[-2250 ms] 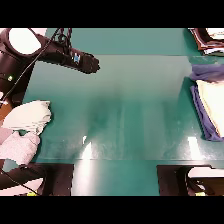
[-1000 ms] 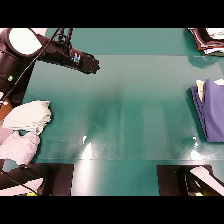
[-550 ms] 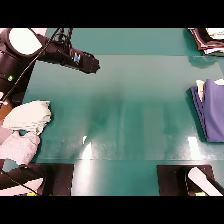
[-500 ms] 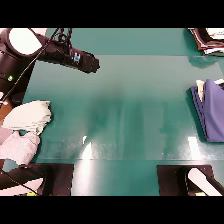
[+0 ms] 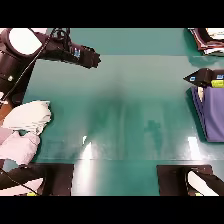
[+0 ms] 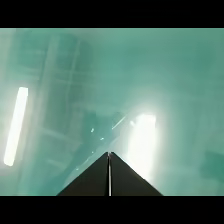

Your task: Fold the shirts.

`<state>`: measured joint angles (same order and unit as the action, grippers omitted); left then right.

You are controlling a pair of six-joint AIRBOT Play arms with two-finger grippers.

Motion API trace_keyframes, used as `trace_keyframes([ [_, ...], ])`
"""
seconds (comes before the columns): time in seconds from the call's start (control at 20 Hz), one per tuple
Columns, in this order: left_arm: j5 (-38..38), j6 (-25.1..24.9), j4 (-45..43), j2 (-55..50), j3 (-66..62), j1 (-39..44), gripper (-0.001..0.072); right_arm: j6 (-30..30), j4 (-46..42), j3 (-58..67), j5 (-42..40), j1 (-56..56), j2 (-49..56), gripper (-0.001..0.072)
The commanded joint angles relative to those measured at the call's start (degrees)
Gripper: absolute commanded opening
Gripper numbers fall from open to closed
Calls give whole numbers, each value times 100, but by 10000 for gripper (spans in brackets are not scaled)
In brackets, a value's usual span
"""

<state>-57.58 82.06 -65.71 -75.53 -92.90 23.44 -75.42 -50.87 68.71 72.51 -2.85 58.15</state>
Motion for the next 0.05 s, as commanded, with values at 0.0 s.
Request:
trace_keyframes([
  [0.0, 232, 2, 0, -4, 0, 2, 27, 0, -20, -2, 11, 155, -2, 18],
])
